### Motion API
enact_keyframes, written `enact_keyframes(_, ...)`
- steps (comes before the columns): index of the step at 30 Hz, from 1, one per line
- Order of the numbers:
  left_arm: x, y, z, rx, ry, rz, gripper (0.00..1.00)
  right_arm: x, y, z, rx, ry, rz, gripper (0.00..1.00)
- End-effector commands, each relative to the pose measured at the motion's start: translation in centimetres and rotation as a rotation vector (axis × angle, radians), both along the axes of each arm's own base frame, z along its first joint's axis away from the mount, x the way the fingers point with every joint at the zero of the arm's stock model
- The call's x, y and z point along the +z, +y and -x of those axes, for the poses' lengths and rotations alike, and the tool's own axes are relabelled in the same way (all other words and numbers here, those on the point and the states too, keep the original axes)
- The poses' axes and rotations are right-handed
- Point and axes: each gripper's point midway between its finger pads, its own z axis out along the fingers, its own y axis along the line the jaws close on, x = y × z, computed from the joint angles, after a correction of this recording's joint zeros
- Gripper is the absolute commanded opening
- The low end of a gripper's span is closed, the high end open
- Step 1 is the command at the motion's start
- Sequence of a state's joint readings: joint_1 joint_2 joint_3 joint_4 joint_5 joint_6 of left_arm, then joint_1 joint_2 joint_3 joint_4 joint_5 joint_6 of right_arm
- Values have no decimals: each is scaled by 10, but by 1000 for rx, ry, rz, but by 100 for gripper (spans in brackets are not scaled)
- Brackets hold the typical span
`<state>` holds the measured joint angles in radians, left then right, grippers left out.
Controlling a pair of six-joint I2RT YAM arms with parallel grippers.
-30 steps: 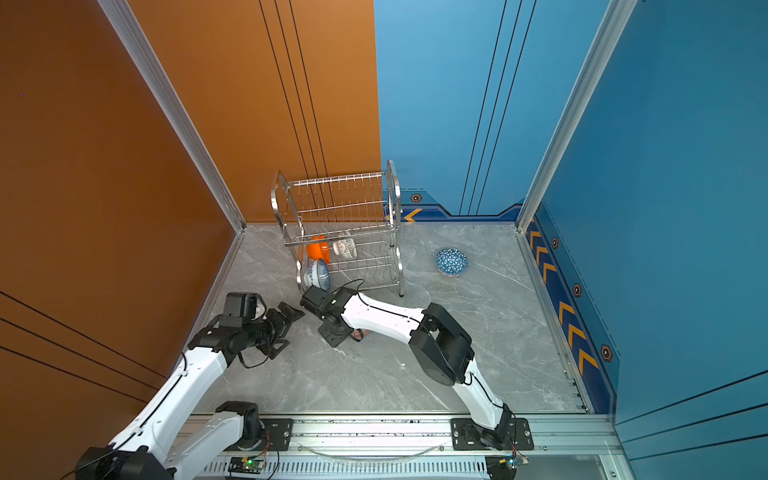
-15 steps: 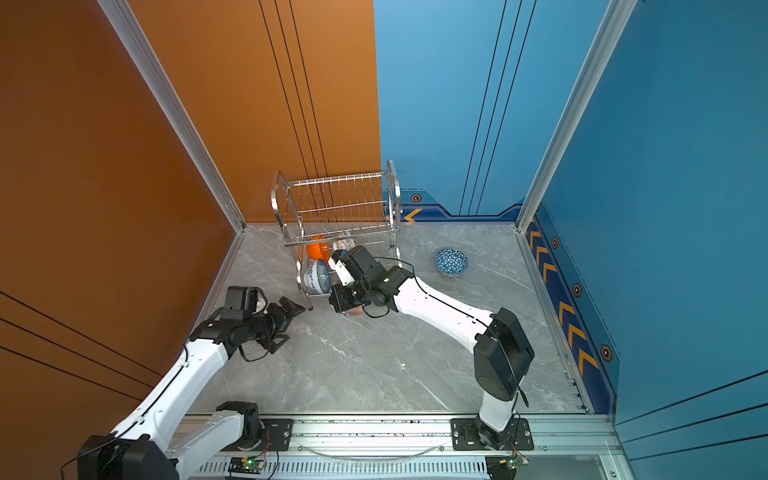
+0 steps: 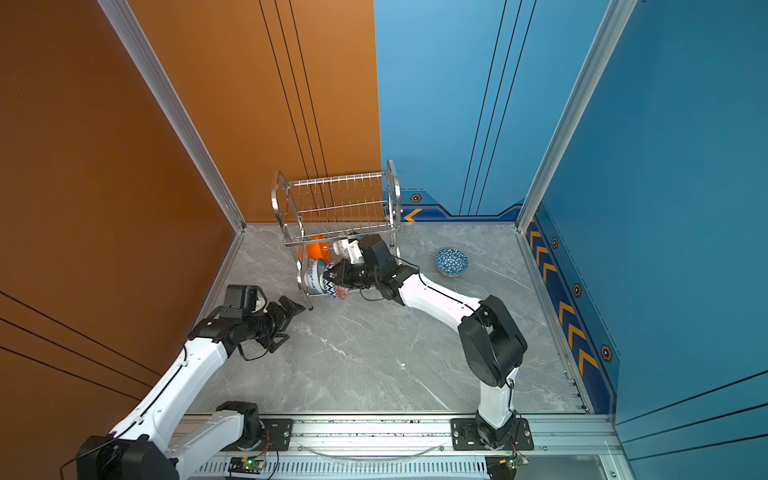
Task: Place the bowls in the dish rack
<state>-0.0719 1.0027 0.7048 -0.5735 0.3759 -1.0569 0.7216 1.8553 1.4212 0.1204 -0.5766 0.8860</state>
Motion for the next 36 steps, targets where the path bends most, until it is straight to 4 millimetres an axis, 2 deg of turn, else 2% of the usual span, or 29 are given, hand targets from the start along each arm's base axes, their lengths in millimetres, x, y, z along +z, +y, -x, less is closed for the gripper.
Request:
enact_keyframes(1, 6, -1, 2, -28, 5, -1, 98, 28, 7, -9, 7, -34, -135, 0)
enact_keyframes(4, 7, -1, 2, -29, 7, -2, 98, 25, 10, -12, 3, -15, -155, 0)
enact_keyframes(5, 8, -1, 2, -28, 7, -4, 98, 24, 1, -25, -29, -13, -162, 0)
enact_keyframes(11, 9, 0, 0, -33, 10, -9, 98, 18, -4, -41, -71, 23, -221, 0)
enact_keyframes(26, 7, -1, -5, -46, 21, -20, 98, 10, -11, -47, -99, 59, -254, 0)
enact_keyframes(36, 7, -1, -3, -43, 19, -15, 98, -7, -11, -70, -142, 93, -268, 0)
